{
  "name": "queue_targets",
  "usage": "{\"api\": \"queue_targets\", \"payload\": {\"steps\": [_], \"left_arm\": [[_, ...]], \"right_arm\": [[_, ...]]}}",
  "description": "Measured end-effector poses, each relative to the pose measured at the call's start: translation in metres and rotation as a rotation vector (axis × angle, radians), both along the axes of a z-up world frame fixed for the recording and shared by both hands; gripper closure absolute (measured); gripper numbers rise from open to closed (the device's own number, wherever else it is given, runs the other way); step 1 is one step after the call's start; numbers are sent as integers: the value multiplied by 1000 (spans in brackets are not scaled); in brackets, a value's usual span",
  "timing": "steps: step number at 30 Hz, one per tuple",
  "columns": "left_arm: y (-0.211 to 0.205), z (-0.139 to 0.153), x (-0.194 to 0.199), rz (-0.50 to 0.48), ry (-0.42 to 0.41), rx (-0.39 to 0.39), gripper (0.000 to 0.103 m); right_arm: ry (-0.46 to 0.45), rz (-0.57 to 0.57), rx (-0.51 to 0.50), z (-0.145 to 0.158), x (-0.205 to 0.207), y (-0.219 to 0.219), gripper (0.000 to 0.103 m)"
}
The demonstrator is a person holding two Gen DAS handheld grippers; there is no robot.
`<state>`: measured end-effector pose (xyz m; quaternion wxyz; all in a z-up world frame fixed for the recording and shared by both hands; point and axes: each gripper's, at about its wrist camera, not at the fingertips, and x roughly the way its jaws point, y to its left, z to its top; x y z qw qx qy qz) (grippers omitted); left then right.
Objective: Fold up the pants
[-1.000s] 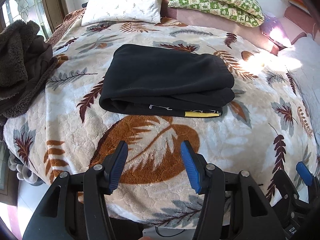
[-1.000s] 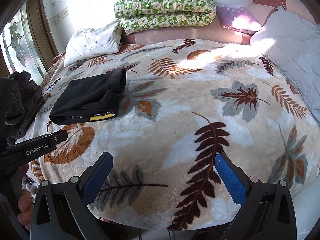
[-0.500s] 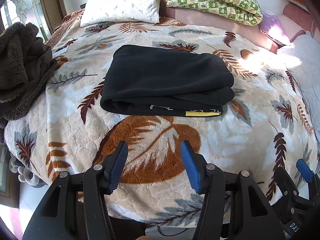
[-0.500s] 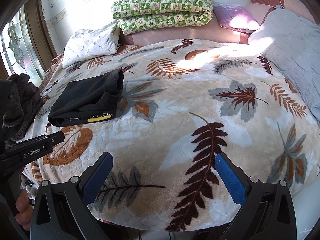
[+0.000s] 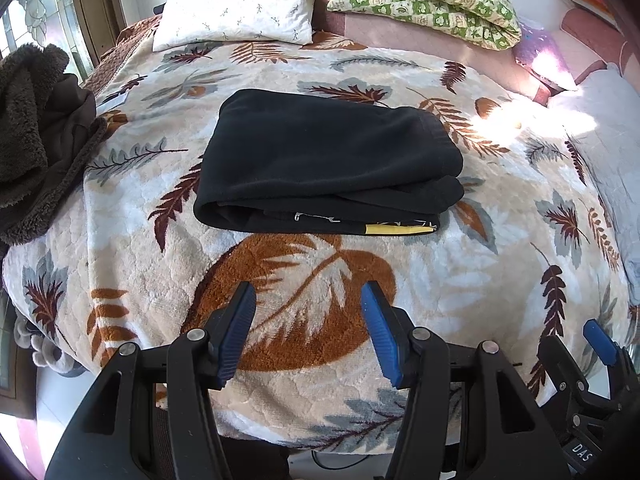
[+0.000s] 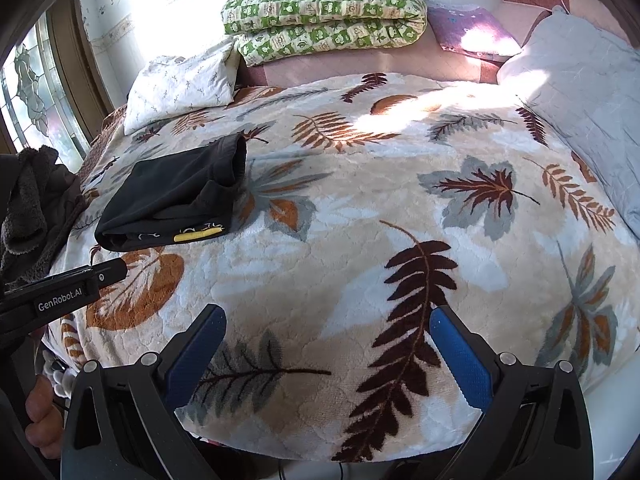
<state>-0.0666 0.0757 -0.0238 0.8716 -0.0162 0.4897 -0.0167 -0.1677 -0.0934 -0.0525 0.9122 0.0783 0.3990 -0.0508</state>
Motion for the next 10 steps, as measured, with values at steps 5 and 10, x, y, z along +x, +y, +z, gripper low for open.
{"api": "queue_targets", "payload": {"steps": [5,10], "left_arm": [[3,1,4,0,-5,-19,49],[6,0,9,14,9,-32,49]], "right_arm": [[3,1,-2,-1,1,0,1],[9,4,-3,-2,2,1,1]]}}
